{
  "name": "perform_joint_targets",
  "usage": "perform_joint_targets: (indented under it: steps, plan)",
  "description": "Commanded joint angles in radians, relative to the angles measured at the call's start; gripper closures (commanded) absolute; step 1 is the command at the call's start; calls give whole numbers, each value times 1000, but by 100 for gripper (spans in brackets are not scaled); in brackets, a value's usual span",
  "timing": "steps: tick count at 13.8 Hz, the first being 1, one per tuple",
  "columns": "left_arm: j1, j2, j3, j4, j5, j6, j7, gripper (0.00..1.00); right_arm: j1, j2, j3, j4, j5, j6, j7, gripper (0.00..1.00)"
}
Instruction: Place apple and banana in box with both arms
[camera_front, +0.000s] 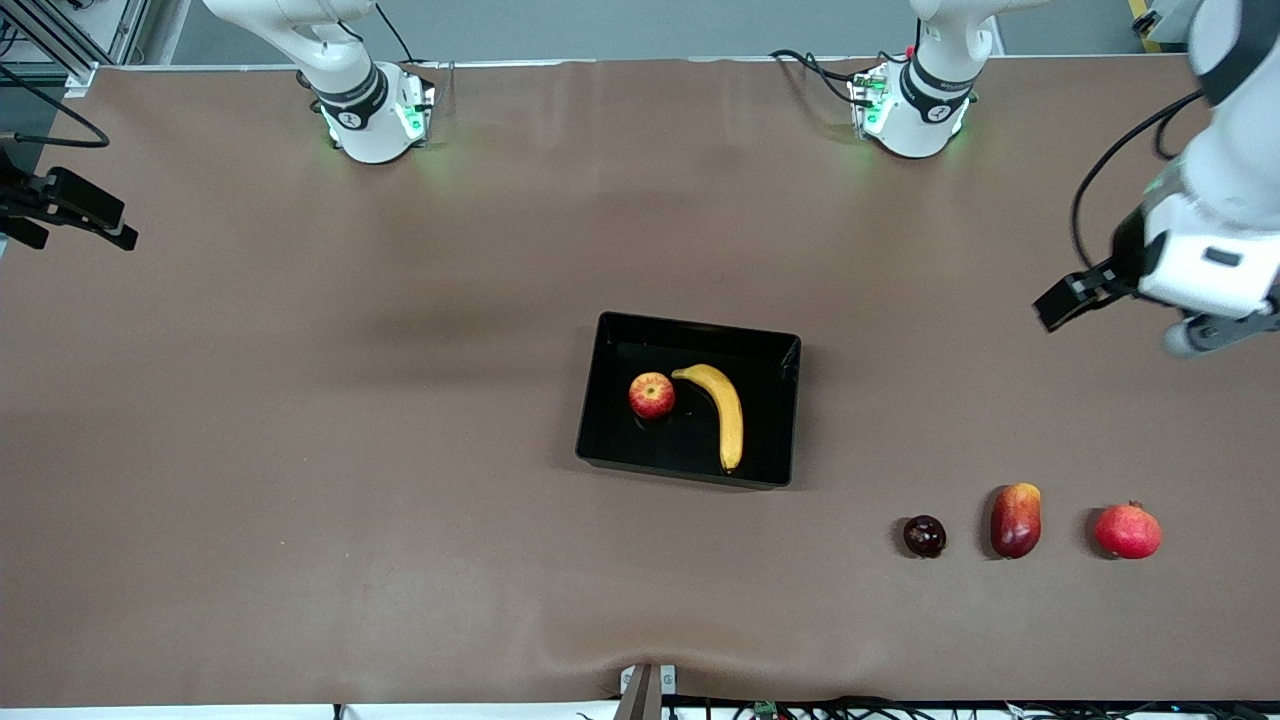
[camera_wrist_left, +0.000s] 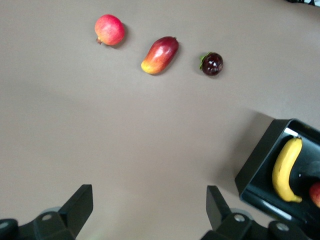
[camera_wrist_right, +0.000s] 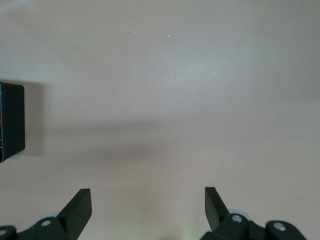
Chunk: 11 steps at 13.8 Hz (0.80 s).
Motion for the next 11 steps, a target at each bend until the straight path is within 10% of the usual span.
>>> perform_joint_targets:
  steps: [1, 11]
  plan:
    - [56, -70, 10, -45, -68, -34, 133, 0, -17, -5, 14, 2, -8, -6, 7, 0]
    - [-192, -295, 348, -322, -161, 50, 368, 0, -17, -5, 14, 2, -8, -6, 7, 0]
